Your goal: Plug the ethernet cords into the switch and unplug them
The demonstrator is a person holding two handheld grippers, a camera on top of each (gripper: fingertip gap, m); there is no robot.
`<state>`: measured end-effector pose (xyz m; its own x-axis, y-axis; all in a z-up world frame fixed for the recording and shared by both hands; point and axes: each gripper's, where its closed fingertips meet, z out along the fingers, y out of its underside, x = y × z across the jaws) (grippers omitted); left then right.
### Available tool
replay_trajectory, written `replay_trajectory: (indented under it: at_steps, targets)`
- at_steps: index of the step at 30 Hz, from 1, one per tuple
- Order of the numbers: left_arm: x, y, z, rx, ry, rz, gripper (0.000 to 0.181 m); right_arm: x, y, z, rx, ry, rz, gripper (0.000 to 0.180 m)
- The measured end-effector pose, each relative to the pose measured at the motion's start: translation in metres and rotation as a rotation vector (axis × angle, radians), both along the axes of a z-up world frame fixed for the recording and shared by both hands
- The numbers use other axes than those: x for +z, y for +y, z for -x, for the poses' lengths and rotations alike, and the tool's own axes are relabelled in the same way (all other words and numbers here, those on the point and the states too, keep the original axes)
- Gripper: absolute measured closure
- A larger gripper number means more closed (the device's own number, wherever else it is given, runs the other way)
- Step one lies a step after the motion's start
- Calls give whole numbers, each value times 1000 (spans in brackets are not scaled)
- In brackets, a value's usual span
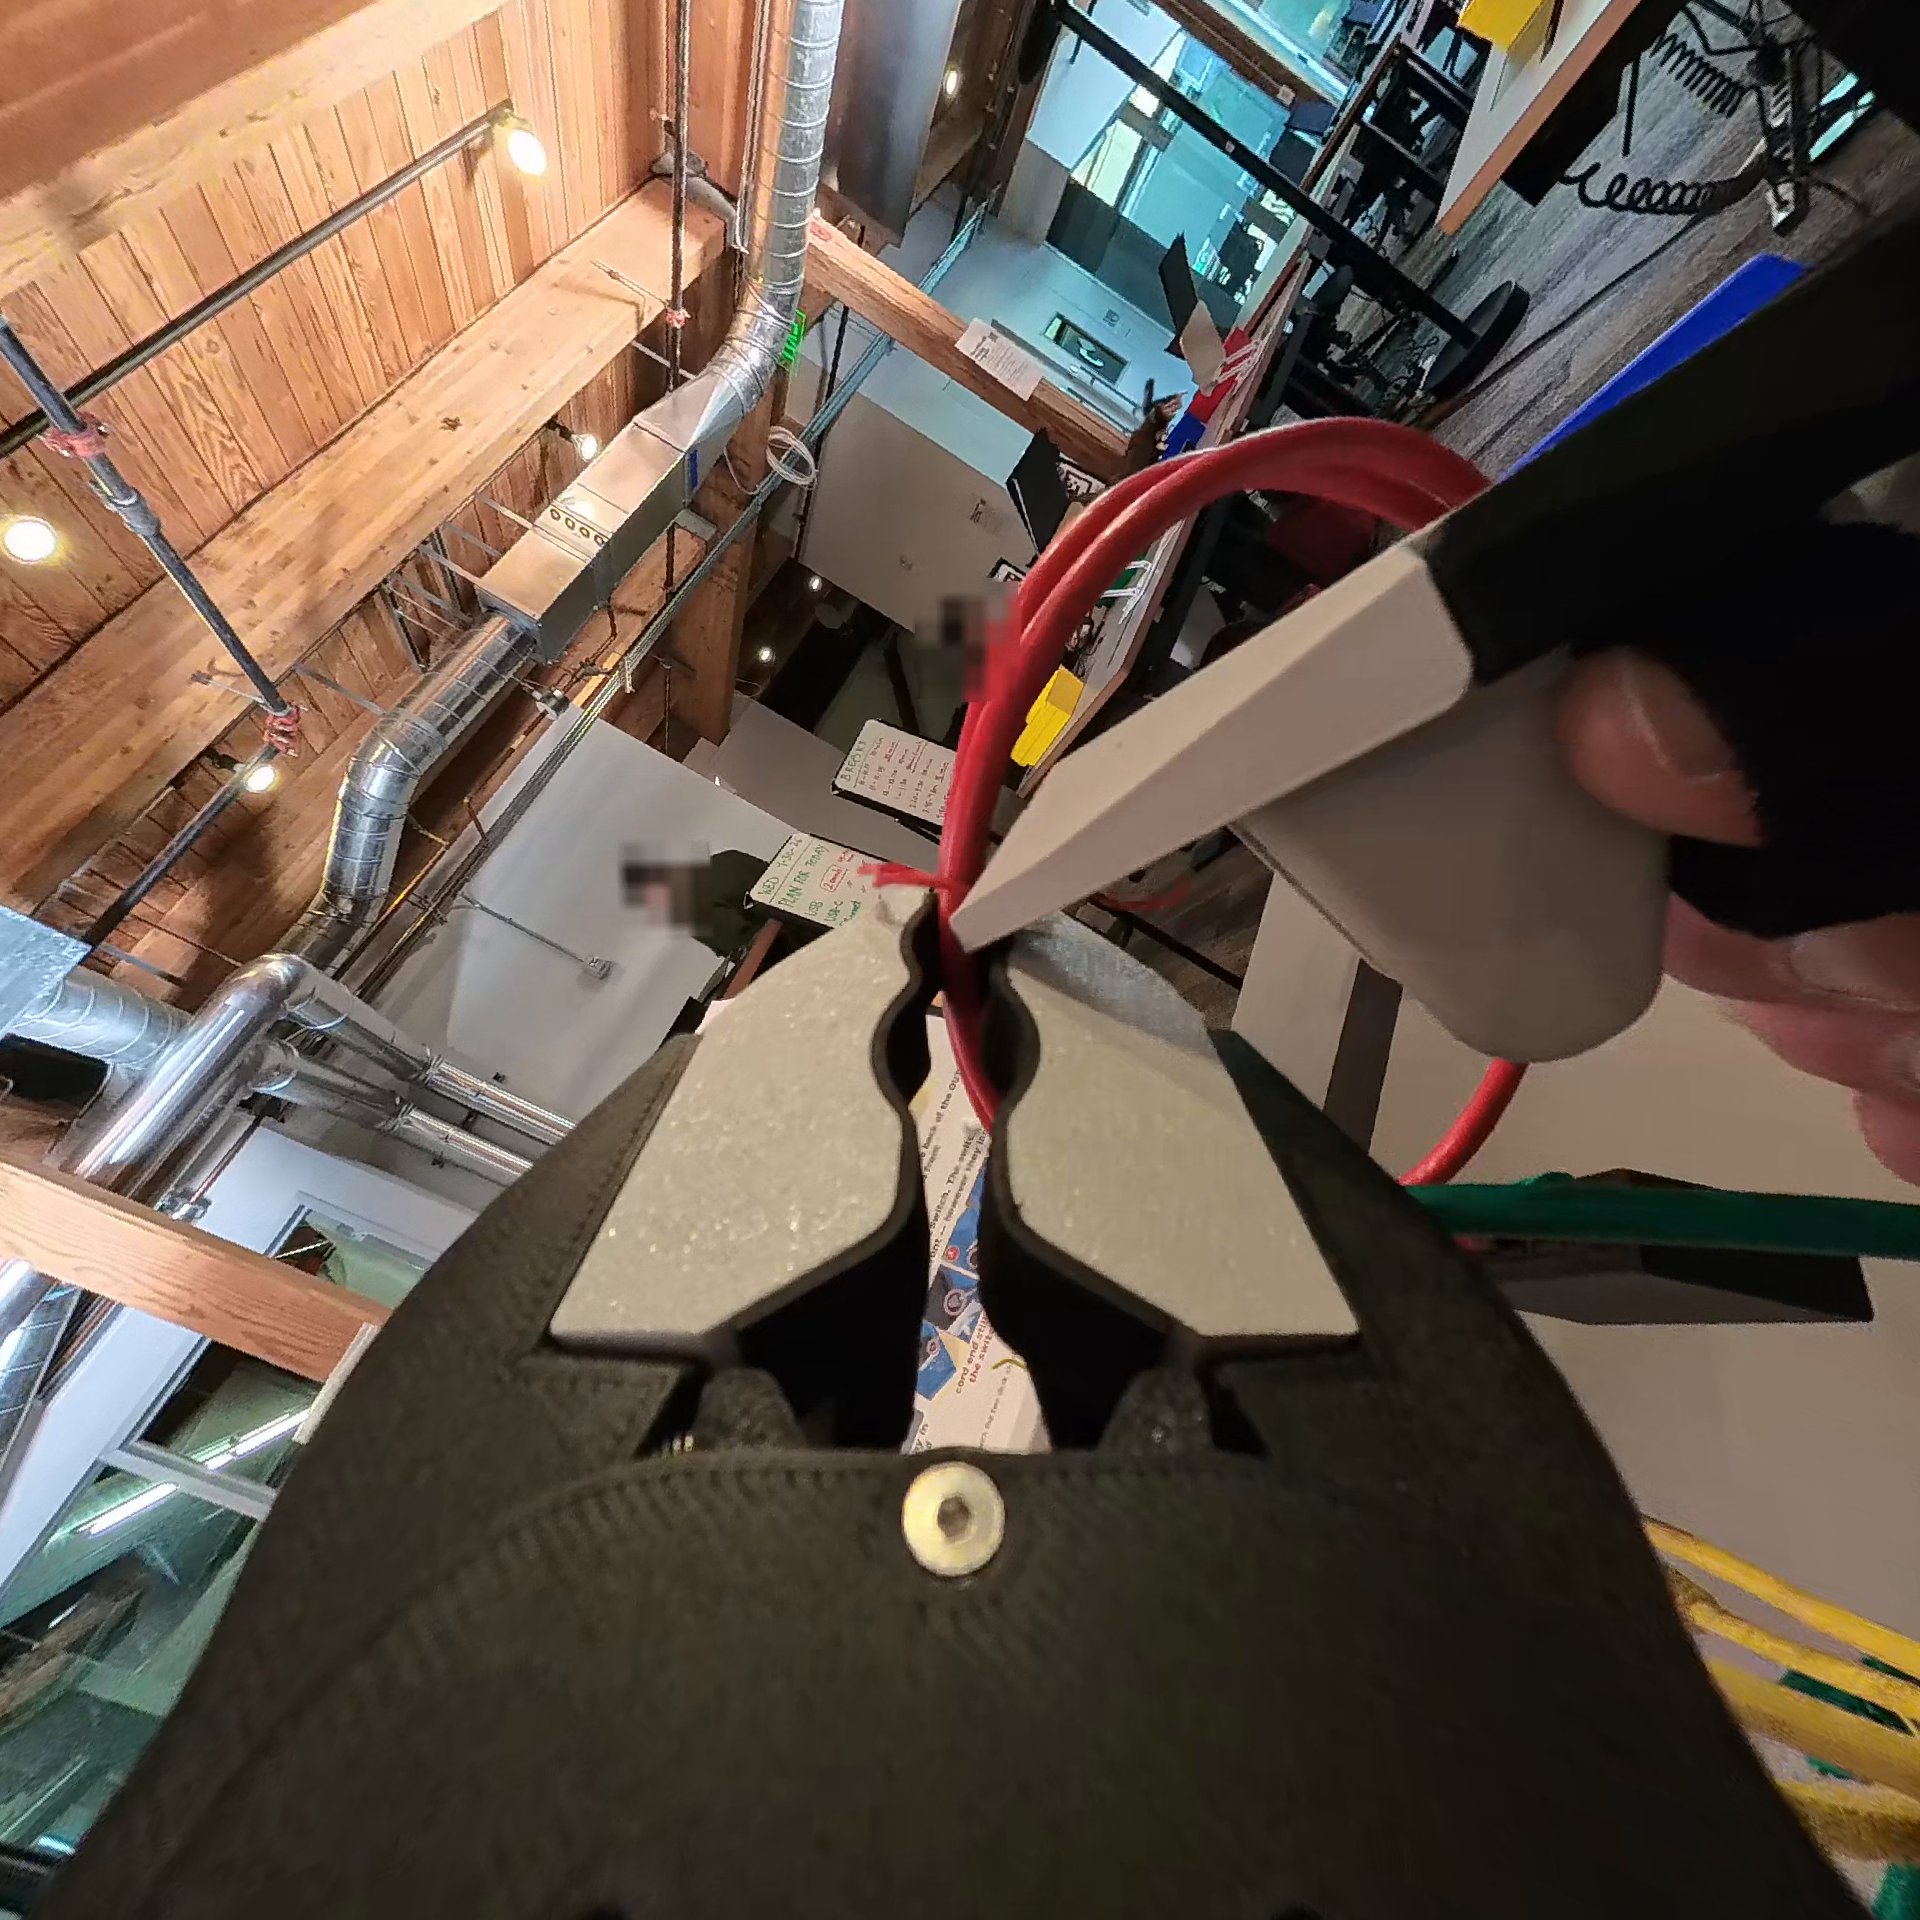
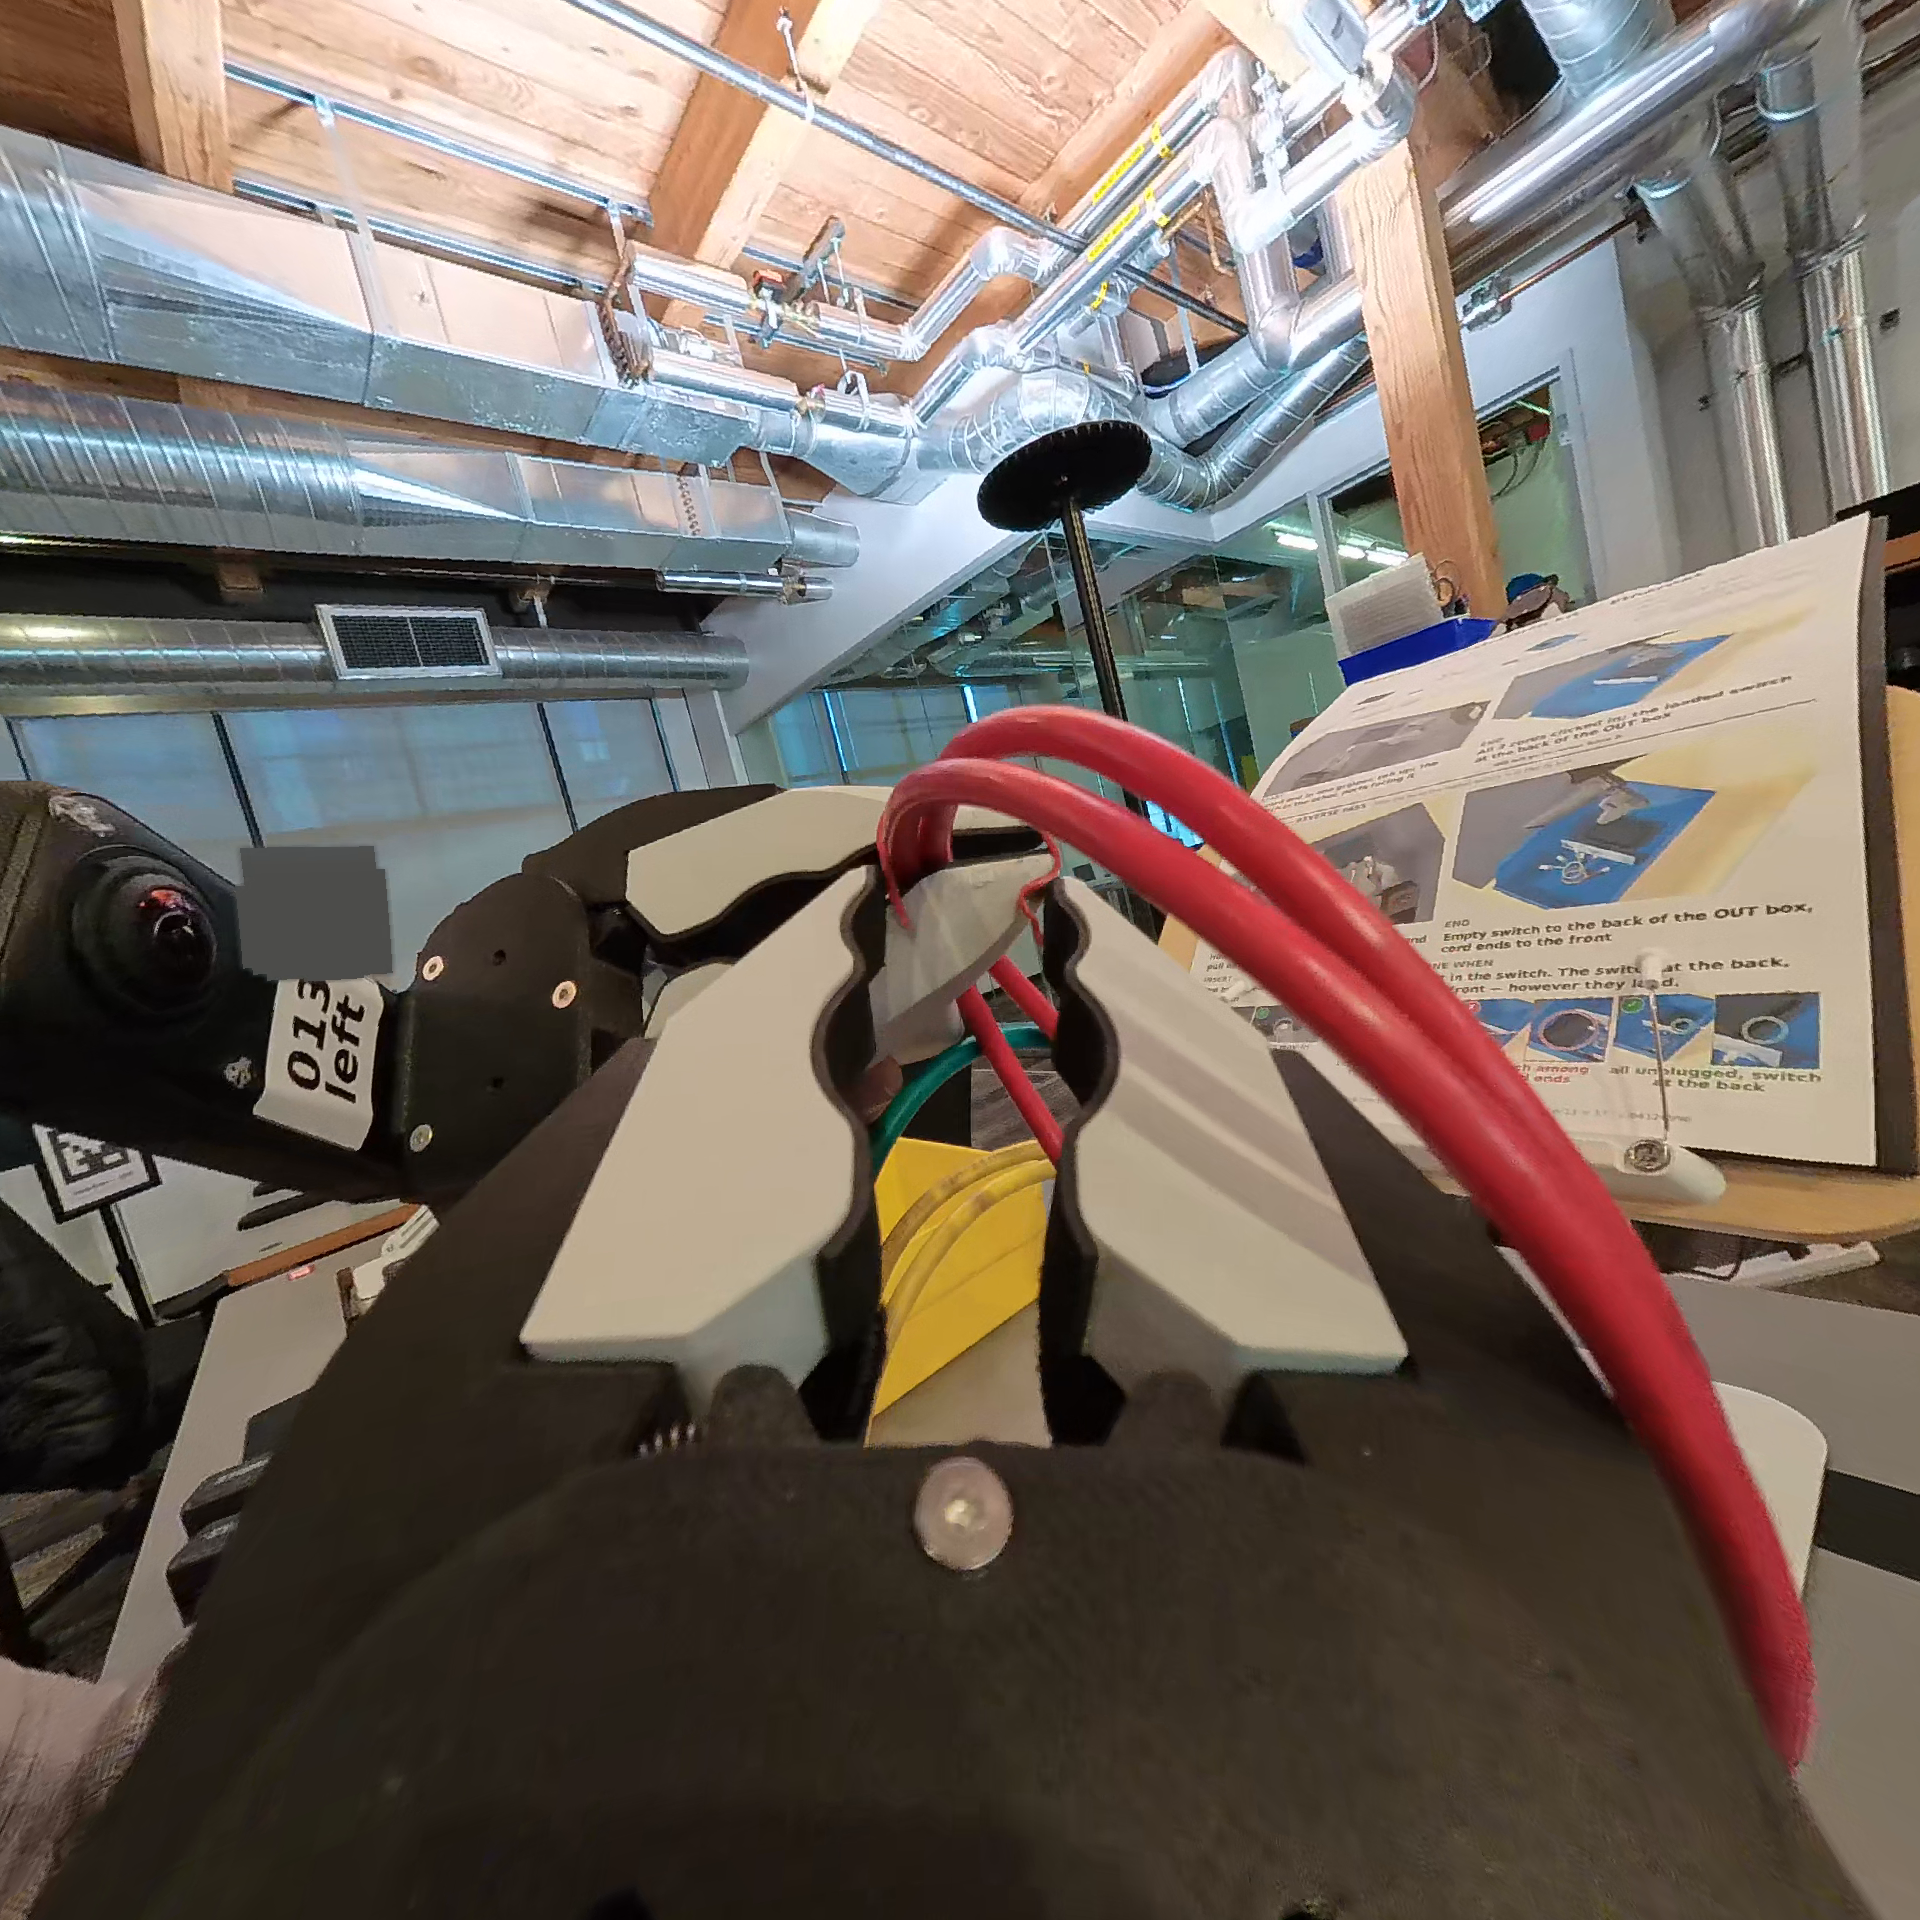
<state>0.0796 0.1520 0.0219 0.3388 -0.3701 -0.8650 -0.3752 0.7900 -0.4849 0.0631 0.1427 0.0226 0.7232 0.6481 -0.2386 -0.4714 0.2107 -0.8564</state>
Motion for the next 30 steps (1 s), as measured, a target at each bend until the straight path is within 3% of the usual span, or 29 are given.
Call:
replay_trajectory:
  at_steps: [13,25,30]
  targets:
    - [1,-7,-4,-40,-26,19,176,-3,-11,-5,100,56,-25,157]
    - [0,-8,-7,-39,-23,12,176,-5,-14,-8,76,42,-14,161]
    - [-1,-7,-8,-29,-17,6,176,-5,-17,-8,77,39,-20,175]
